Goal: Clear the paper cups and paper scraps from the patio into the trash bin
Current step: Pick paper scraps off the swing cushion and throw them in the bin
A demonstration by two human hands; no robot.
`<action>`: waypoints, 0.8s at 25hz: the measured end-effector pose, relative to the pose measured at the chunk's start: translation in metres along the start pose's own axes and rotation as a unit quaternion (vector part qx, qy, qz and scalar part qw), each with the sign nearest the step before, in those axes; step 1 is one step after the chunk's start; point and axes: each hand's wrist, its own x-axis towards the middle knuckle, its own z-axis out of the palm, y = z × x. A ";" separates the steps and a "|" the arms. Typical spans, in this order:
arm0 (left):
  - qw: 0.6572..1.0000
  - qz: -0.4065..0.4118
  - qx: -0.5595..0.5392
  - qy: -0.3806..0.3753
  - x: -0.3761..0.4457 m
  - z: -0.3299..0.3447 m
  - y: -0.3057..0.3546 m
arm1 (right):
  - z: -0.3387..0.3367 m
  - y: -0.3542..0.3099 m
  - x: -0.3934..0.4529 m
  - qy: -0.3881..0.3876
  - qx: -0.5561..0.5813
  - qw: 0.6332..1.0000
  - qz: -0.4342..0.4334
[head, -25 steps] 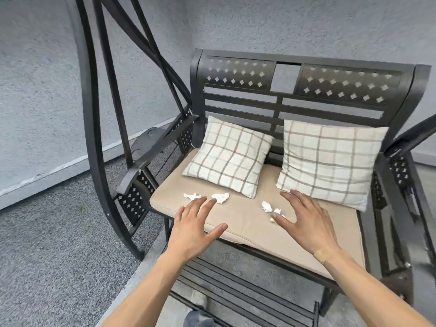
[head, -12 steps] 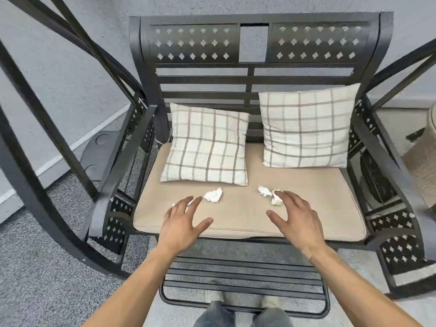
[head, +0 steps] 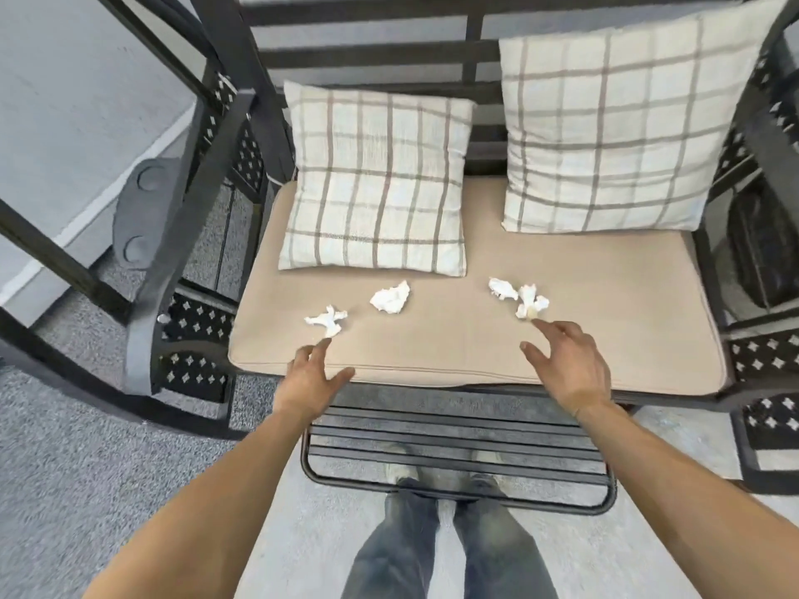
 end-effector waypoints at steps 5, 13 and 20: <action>0.999 -0.039 0.012 -0.014 0.069 0.028 -0.003 | 0.041 0.031 0.067 -0.042 -0.080 0.996 0.005; 0.998 -0.033 0.053 0.025 0.169 0.067 -0.016 | 0.105 0.054 0.148 -0.061 -0.125 0.990 -0.009; 0.994 -0.039 -0.024 0.101 0.173 0.060 -0.016 | 0.103 0.061 0.158 -0.007 -0.078 0.997 0.020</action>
